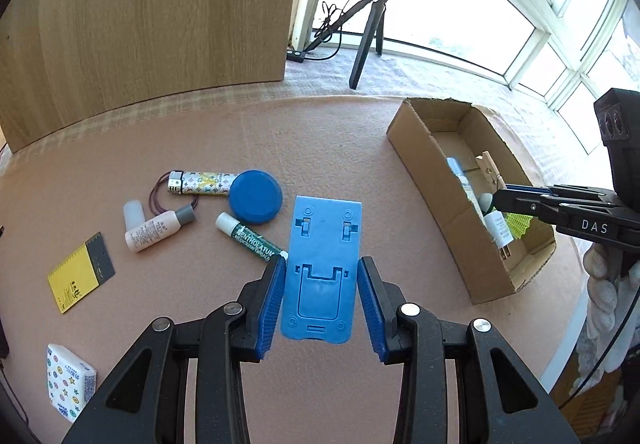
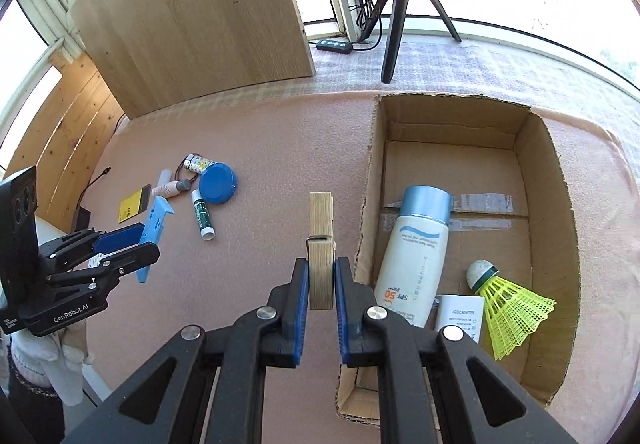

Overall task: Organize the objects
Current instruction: 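Carry the clothespin and phone stand into the box while both grippers open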

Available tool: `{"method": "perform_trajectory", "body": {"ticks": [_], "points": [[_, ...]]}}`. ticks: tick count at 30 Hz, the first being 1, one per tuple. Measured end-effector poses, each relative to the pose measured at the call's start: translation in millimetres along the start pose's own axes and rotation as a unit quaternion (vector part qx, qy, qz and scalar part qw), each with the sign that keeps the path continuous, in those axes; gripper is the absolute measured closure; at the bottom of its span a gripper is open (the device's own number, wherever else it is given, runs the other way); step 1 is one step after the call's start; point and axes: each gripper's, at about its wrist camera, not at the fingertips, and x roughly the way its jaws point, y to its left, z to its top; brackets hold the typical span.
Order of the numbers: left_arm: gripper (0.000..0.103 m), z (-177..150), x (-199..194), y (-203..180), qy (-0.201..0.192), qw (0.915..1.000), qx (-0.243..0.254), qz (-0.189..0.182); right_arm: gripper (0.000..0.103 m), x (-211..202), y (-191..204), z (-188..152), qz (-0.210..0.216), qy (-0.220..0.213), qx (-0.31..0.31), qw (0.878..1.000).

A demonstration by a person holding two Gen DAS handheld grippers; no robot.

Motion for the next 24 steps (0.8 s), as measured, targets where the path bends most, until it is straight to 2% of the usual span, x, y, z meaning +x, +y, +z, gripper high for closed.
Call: {"method": "perform_trajectory", "body": {"ticks": [11, 17, 24], "points": [[0.063, 53, 35, -86, -0.01, 0.9983, 0.046, -0.034, 0.092, -25, -73, -3, -0.046, -0.027, 0.043, 0.998], [0.063, 77, 66, -125, -0.006, 0.9971, 0.062, -0.042, 0.092, -22, -103, 1, -0.051, -0.026, 0.061, 0.997], [0.063, 97, 99, -155, 0.001, 0.9963, 0.078, -0.036, 0.092, -11, -121, 9, -0.049, -0.018, 0.067, 0.996]]}}
